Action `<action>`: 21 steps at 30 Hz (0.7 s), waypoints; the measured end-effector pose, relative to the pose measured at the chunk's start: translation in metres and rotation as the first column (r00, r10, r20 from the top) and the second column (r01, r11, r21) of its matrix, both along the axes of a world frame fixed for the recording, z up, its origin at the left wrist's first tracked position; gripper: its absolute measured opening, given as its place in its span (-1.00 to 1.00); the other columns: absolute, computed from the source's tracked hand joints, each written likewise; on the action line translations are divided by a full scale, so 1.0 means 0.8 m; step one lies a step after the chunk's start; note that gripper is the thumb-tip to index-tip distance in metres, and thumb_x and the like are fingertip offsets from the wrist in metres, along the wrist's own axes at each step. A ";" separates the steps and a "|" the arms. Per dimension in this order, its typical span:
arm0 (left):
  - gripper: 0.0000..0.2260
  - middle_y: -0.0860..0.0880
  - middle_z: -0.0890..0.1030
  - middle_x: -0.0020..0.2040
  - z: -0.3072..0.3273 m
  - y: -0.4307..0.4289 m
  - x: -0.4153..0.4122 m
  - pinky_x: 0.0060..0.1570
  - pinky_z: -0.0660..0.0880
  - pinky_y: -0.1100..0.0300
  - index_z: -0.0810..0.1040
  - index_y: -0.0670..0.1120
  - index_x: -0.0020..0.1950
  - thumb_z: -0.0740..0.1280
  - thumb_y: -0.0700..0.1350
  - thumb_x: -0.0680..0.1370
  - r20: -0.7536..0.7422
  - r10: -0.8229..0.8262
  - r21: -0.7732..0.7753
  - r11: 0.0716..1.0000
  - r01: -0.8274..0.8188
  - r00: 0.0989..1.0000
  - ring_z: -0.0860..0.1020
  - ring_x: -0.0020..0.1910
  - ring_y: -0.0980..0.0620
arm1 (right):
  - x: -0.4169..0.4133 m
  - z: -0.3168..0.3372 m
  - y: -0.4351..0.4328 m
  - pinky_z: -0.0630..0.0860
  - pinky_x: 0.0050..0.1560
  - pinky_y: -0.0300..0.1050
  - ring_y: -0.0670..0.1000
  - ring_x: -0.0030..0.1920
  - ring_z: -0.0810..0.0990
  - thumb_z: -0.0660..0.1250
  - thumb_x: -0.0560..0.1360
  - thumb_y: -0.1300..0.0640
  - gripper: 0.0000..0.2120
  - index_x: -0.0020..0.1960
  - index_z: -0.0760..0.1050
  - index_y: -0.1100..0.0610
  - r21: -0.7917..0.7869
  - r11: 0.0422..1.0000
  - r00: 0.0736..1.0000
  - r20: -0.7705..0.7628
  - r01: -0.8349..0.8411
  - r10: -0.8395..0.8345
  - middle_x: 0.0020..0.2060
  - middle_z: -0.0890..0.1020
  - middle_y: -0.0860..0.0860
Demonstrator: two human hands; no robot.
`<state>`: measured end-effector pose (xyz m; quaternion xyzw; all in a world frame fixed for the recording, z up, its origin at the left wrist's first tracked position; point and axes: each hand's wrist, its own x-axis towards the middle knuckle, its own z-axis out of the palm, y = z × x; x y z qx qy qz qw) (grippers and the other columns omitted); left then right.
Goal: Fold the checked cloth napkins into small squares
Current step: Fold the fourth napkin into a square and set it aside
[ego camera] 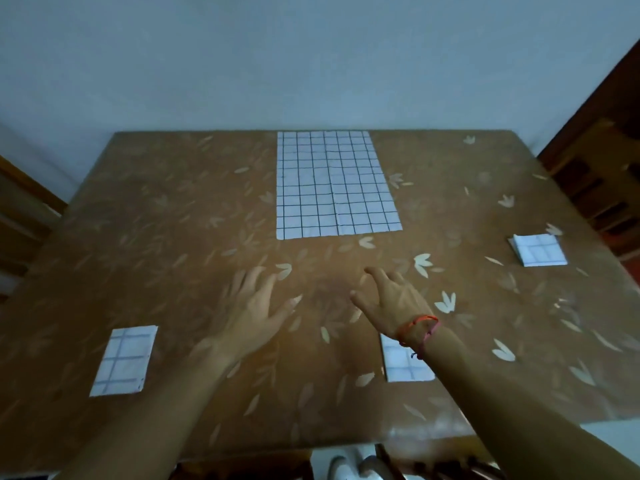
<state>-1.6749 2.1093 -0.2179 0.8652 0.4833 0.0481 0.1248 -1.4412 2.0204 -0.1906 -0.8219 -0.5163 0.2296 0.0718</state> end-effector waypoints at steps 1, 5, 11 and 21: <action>-0.37 -0.01 0.37 0.38 0.000 0.003 0.008 0.25 0.33 -0.04 0.43 0.00 0.35 -0.02 0.36 0.49 -0.009 -0.012 0.009 1.000 0.012 1.000 0.32 0.36 -0.08 | 0.010 0.000 -0.001 0.46 0.19 0.04 0.15 0.25 0.46 0.12 0.47 -0.32 -0.41 0.42 0.22 -0.09 -0.006 1.000 1.000 0.016 -0.009 0.009 0.29 0.43 0.07; -0.39 -0.04 0.37 0.39 -0.002 0.025 0.043 0.22 0.38 -0.09 0.46 0.03 0.30 0.01 0.37 0.46 -0.048 0.005 0.020 1.000 -0.004 0.999 0.31 0.36 -0.11 | 0.045 0.001 0.011 0.45 0.21 0.10 0.15 0.29 0.42 0.04 0.43 -0.38 -0.38 0.41 0.21 -0.12 -0.008 1.000 0.992 0.124 -0.024 0.024 0.31 0.41 0.03; -0.41 -0.07 0.30 0.43 -0.024 0.071 0.085 0.26 0.37 -0.11 0.40 0.04 0.31 -0.03 0.38 0.48 -0.100 0.016 0.037 0.999 -0.012 0.995 0.25 0.40 -0.12 | 0.085 -0.022 0.051 0.36 0.25 0.11 0.16 0.31 0.36 0.06 0.46 -0.35 -0.41 0.42 0.13 -0.16 -0.057 0.994 0.974 0.202 -0.094 0.103 0.33 0.36 0.04; -0.39 -0.11 0.01 0.58 -0.093 0.162 0.149 0.39 0.22 -0.12 0.18 0.01 0.53 0.04 0.31 0.57 -0.187 0.021 -0.028 0.999 -0.027 0.982 -0.06 0.55 -0.16 | 0.129 -0.065 0.139 0.34 0.28 0.15 0.22 0.35 0.25 0.14 0.48 -0.26 -0.48 0.35 0.24 -0.03 -0.007 1.000 0.987 0.158 -0.024 0.025 0.38 0.23 0.17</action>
